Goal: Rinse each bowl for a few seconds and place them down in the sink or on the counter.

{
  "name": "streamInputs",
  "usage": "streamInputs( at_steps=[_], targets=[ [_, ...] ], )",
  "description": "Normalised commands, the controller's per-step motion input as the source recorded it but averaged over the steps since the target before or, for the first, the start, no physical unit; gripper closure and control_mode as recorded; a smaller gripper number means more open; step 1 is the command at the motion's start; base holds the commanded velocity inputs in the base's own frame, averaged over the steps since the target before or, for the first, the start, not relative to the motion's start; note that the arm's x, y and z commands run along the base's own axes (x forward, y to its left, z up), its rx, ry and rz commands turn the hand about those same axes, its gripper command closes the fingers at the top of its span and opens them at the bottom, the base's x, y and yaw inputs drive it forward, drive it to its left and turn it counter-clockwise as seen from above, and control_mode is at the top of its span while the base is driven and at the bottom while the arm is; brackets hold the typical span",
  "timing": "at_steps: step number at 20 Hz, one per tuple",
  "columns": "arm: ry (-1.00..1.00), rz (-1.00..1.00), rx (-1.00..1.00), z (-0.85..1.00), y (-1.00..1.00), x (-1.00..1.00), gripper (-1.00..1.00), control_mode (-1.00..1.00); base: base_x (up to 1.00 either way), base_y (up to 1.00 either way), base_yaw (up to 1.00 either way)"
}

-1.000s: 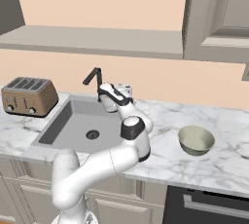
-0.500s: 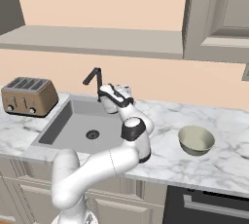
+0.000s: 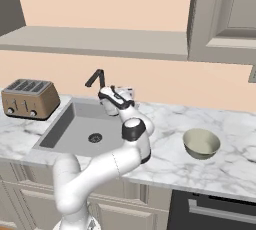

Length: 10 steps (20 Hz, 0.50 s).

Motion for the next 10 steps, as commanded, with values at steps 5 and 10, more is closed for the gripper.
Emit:
streamInputs(
  at_steps=[5, 10],
  targets=[
    [0.05, -0.08, 0.0, -0.07, 0.11, 0.61, -1.0, -1.0, 0.0, 0.0, 0.0],
    [0.08, -0.09, 0.01, -0.07, -0.07, 0.2, -1.0, -1.0, 0.0, 0.0, 0.0]
  ],
)
